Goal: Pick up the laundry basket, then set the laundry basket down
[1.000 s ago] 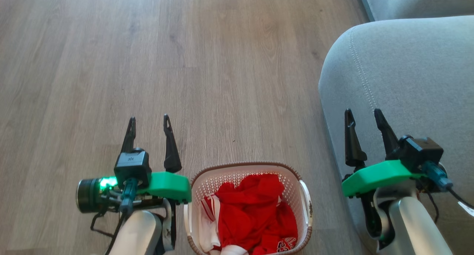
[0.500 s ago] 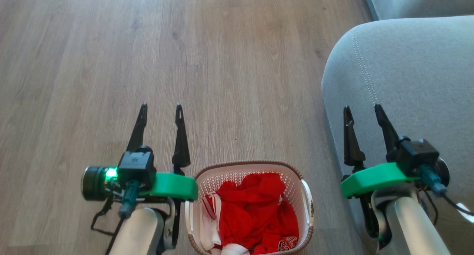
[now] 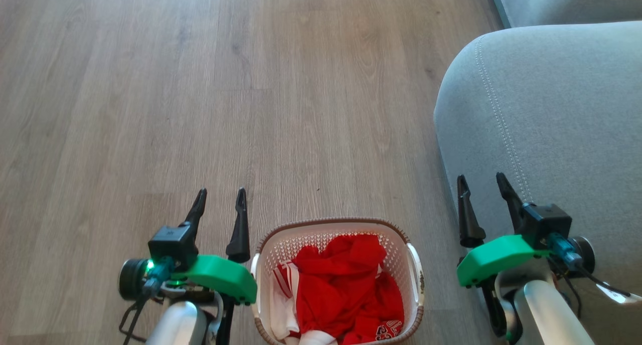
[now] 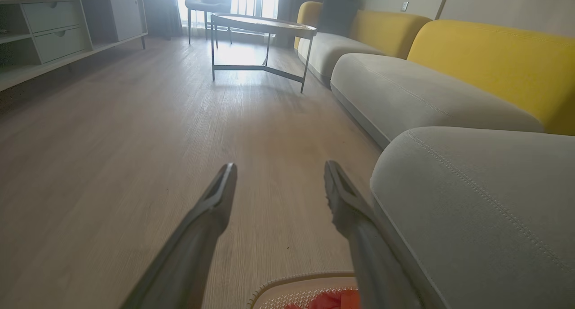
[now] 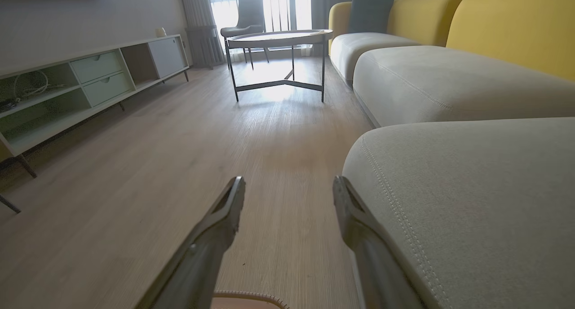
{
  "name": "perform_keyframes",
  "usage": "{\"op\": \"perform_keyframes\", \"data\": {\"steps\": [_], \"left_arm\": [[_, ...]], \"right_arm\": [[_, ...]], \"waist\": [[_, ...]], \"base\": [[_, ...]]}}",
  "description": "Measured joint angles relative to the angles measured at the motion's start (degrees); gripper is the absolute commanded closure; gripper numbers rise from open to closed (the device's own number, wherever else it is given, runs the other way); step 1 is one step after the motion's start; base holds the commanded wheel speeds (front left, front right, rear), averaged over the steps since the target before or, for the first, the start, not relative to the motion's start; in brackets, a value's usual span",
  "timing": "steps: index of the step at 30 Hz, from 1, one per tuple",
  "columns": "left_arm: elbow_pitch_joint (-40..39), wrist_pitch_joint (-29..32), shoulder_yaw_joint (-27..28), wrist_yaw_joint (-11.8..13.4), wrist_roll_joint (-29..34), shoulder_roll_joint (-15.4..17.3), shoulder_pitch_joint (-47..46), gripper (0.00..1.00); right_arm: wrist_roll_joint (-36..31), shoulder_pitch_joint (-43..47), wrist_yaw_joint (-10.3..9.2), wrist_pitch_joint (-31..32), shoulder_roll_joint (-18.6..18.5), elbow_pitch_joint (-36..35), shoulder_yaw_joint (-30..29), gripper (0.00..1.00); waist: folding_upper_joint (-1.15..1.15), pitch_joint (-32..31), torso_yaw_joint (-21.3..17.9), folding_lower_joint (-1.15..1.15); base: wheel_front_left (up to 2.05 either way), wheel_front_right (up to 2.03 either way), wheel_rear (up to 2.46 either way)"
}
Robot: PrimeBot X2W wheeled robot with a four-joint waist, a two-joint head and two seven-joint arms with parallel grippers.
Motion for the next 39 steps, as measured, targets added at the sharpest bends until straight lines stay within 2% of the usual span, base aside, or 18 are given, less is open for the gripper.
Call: {"op": "perform_keyframes", "data": {"steps": [10,24,31,39], "left_arm": [[0.89,0.0,-0.51,1.34,0.82,-0.04,-0.15,0.0],[1.1,0.0,-1.45,1.34,0.66,-0.05,-0.41,0.0],[3.39,0.0,-2.12,1.33,0.12,-0.05,-1.31,0.0],[11.11,0.0,-4.43,1.31,-2.01,-0.21,-8.53,0.0]], "right_arm": [[0.41,-0.1,0.0,0.0,0.0,1.27,1.16,0.0],[0.38,-0.92,0.0,0.0,0.0,1.54,1.34,0.0],[-0.21,-2.26,0.0,0.0,-0.23,3.21,1.81,0.0],[0.0,-9.78,0.0,0.0,-1.77,11.13,2.03,0.0]], "waist": [[0.0,0.21,-0.16,0.0],[0.0,1.25,-0.12,0.0],[0.0,4.13,-0.14,0.0],[0.0,11.17,-0.06,0.0]], "base": [[0.0,0.0,0.0],[0.0,0.0,0.0],[0.0,0.0,0.0],[0.0,0.0,0.0]]}}
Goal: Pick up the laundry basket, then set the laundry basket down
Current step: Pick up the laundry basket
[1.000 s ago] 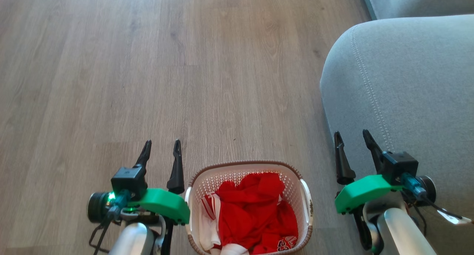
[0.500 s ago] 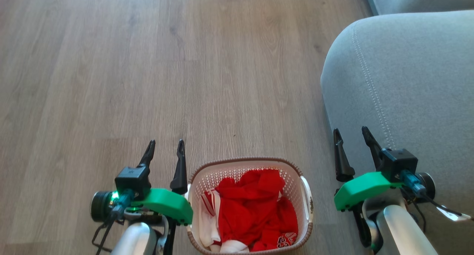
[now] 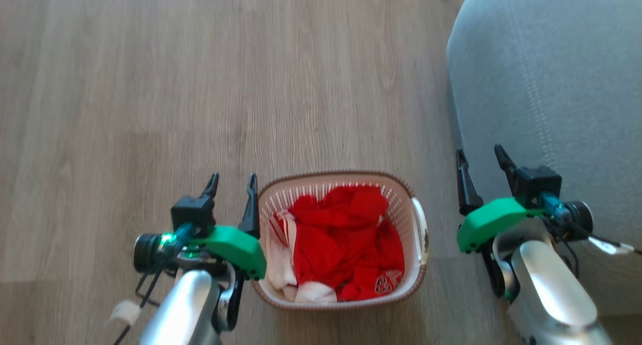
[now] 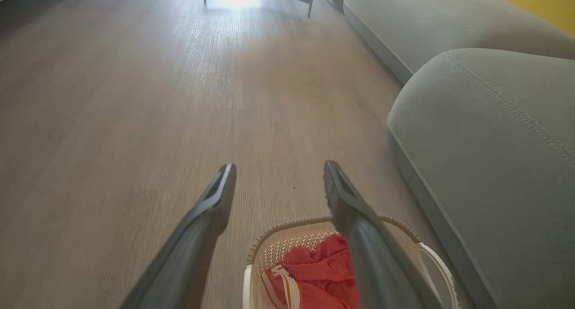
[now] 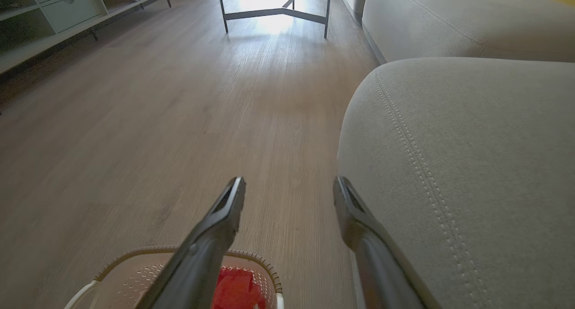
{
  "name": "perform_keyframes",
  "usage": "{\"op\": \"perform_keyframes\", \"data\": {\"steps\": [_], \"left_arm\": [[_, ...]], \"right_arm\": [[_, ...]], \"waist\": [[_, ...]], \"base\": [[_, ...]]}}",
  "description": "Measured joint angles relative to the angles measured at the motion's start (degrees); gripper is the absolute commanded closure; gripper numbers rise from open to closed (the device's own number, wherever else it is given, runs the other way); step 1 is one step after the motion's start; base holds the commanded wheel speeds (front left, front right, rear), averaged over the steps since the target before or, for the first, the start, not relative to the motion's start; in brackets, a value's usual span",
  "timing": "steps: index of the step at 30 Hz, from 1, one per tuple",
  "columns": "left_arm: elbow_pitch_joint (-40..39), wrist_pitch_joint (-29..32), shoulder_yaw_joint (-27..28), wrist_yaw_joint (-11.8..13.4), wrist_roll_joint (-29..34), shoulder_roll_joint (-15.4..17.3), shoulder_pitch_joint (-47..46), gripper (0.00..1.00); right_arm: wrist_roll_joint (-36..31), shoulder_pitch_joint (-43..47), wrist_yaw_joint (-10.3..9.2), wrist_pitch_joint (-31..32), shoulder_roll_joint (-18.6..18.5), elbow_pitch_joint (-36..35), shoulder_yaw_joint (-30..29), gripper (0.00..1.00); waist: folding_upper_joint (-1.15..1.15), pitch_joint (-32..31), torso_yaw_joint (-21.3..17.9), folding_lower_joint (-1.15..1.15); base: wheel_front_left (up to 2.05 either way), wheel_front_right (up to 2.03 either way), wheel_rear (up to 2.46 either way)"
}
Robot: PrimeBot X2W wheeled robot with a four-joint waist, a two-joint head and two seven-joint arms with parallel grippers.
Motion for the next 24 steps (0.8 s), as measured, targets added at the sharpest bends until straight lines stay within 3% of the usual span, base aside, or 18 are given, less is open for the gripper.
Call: {"op": "perform_keyframes", "data": {"steps": [11,24], "left_arm": [[18.52,0.0,-5.77,-0.34,-3.77,-0.36,-11.75,0.0],[34.67,0.0,-12.92,-3.38,-9.68,-0.74,-22.1,0.0]], "right_arm": [[6.02,-10.25,0.0,0.01,-1.03,15.69,5.49,0.0],[16.22,-19.81,0.0,4.24,-1.12,29.03,12.43,0.0]], "waist": [[0.0,10.95,0.22,0.03],[0.0,20.42,0.15,0.0]], "base": [[0.0,0.0,0.0],[0.0,0.0,0.0]]}}
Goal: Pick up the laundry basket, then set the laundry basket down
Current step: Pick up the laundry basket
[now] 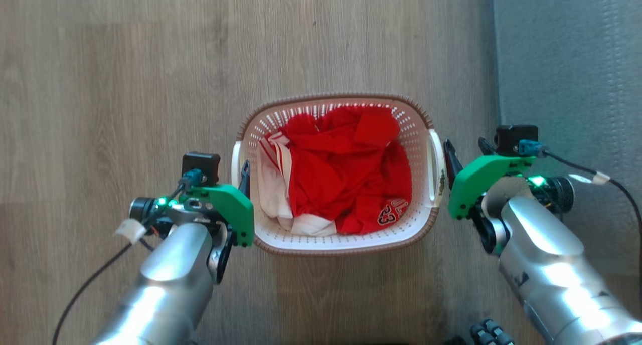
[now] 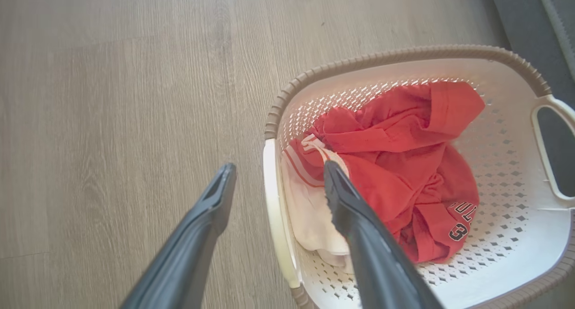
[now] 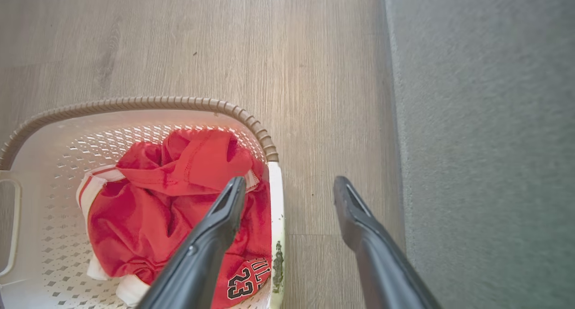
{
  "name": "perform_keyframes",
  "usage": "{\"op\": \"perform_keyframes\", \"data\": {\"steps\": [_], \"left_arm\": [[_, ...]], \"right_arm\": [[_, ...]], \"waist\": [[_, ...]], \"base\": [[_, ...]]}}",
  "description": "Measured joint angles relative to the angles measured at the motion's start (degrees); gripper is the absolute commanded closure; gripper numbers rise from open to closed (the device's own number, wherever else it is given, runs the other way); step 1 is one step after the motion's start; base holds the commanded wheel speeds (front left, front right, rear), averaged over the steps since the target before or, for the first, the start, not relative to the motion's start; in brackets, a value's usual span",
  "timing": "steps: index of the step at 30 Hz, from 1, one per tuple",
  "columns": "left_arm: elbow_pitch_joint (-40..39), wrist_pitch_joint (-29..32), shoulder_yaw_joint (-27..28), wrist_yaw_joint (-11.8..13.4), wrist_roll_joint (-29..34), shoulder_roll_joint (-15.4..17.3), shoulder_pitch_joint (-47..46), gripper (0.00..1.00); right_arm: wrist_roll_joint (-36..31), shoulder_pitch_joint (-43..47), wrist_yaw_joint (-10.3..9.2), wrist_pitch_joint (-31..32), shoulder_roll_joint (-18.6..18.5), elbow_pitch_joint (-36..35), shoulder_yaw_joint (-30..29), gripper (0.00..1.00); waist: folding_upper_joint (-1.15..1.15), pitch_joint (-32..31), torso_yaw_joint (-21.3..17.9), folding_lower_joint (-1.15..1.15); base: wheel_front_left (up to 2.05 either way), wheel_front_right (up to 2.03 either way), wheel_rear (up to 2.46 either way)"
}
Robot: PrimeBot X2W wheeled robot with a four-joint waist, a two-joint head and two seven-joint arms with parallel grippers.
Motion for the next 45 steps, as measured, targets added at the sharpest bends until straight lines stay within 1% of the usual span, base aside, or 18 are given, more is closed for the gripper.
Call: {"op": "perform_keyframes", "data": {"steps": [6,14,19,26,34,39,45], "left_arm": [[5.39,0.36,-4.98,-0.99,-4.22,-0.13,-4.36,0.0],[7.56,3.32,-10.93,-2.49,-8.55,-0.27,-8.34,0.0],[8.78,5.54,-13.94,-2.52,-10.77,-0.29,-10.08,0.0],[9.23,8.06,-16.51,-2.45,-12.91,-0.3,-12.9,0.0],[9.93,11.22,-20.59,-1.94,-15.4,-0.31,-15.91,0.0],[9.94,12.23,-21.94,-1.94,-17.25,-0.31,-17.2,0.0],[9.84,13.69,-24.8,-1.94,-18.56,-0.31,-18.26,0.0]], "right_arm": [[3.38,-3.34,0.0,2.55,0.01,2.99,2.79,0.0],[6.35,-6.92,0.0,4.42,0.04,5.65,6.15,0.0],[8.06,-8.48,0.0,5.37,0.08,7.06,7.9,0.0],[9.35,-11.26,0.0,6.17,0.15,8.56,9.77,0.0],[10.29,-15.68,0.0,9.51,0.42,12.27,12.12,0.0],[10.42,-17.19,0.0,9.88,0.88,13.52,13.4,0.0],[10.43,-17.65,0.0,9.85,1.02,14.81,14.72,0.0]], "waist": [[0.0,3.76,0.13,0.0],[0.0,8.19,0.19,0.0],[0.0,10.29,0.32,0.0],[0.0,12.41,0.64,-0.01],[0.0,15.57,1.47,0.0],[0.0,17.13,1.8,0.0],[0.0,18.59,2.07,-0.01]], "base": [[0.0,0.0,0.0],[0.0,0.0,0.0],[0.0,0.0,0.0],[0.0,0.0,0.0],[0.0,0.0,0.0],[0.0,0.0,0.0],[0.0,0.0,0.0]]}}
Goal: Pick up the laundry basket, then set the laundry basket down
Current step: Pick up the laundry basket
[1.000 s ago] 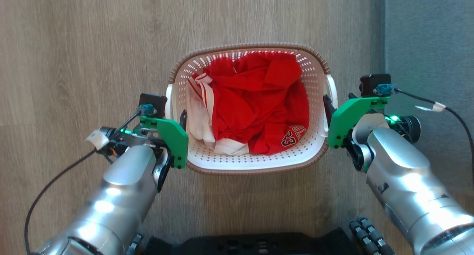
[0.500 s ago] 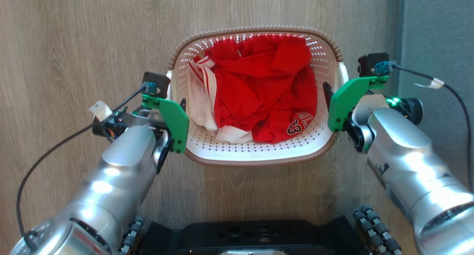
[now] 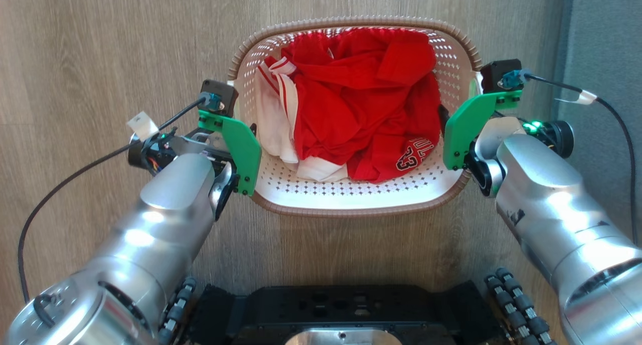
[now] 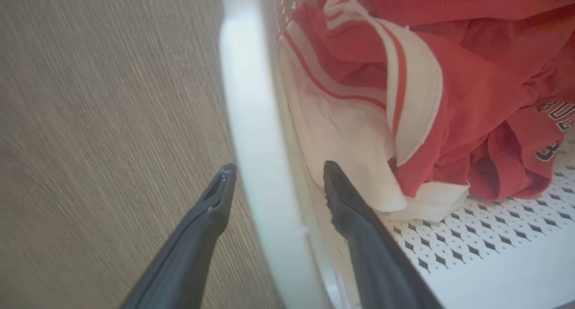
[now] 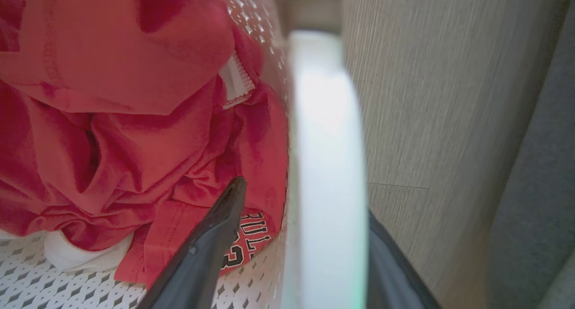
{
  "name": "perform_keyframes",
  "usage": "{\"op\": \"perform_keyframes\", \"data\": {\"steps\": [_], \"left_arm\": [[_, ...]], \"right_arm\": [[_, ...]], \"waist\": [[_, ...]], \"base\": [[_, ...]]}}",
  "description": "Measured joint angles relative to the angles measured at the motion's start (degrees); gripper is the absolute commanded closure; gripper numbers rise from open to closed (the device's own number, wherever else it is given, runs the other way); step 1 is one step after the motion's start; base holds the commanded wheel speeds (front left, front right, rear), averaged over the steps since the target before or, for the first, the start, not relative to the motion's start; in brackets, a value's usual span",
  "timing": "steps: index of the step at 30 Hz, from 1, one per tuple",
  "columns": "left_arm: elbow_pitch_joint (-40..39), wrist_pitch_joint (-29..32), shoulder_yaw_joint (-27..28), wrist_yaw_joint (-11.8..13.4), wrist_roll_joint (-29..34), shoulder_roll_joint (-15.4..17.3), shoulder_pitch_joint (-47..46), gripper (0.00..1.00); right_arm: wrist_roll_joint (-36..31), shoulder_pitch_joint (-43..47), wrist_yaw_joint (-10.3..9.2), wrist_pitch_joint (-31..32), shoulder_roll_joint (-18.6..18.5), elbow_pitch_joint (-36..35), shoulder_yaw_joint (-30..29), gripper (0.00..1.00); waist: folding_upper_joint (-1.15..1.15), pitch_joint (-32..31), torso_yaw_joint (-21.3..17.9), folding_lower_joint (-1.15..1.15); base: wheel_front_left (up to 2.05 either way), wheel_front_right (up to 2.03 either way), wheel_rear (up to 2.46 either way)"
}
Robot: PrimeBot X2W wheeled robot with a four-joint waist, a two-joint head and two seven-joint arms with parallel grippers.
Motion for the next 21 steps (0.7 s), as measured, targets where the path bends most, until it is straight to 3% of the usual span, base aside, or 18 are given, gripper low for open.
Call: {"op": "perform_keyframes", "data": {"steps": [12,13,14,15,16,17,21], "left_arm": [[-0.82,0.43,-4.0,0.57,-2.98,0.0,-1.52,0.0],[-0.82,0.43,-4.15,0.57,-3.24,0.0,-1.52,0.0],[-0.82,0.48,-4.23,0.57,-3.66,0.0,-1.52,0.0],[-0.82,0.79,-4.35,0.57,-4.1,0.0,-1.53,0.0],[-0.85,1.08,-4.45,0.57,-4.59,0.0,-1.54,0.31],[-0.87,1.49,-4.67,0.57,-5.03,0.0,-1.55,1.0],[-1.23,1.77,-5.56,0.68,-6.87,-0.09,-1.78,1.0]], "right_arm": [[1.96,-1.88,0.0,-1.43,0.08,1.93,0.23,0.0],[1.99,-1.88,0.0,-1.4,0.07,2.14,0.34,0.11],[1.99,-1.88,0.0,-1.41,0.08,2.23,0.42,0.51],[1.99,-1.88,0.0,-1.41,0.08,2.24,0.49,0.74],[2.0,-1.88,0.0,-1.41,0.08,2.27,0.58,1.0],[2.01,-1.88,0.0,-1.41,0.08,2.35,0.68,1.0],[3.04,-1.88,0.22,-1.47,0.15,2.65,0.75,1.0]], "waist": [[0.0,1.76,0.56,0.0],[0.0,1.8,0.59,0.0],[0.0,1.82,0.61,0.0],[0.0,1.84,0.63,0.0],[0.0,1.85,0.66,0.0],[0.0,1.86,0.7,0.0],[0.0,1.86,0.93,0.0]], "base": [[0.0,0.0,0.0],[0.0,0.0,0.0],[0.0,0.0,0.0],[0.0,0.0,0.0],[0.0,0.0,0.0],[0.0,0.0,0.0],[0.0,0.0,0.0]]}}
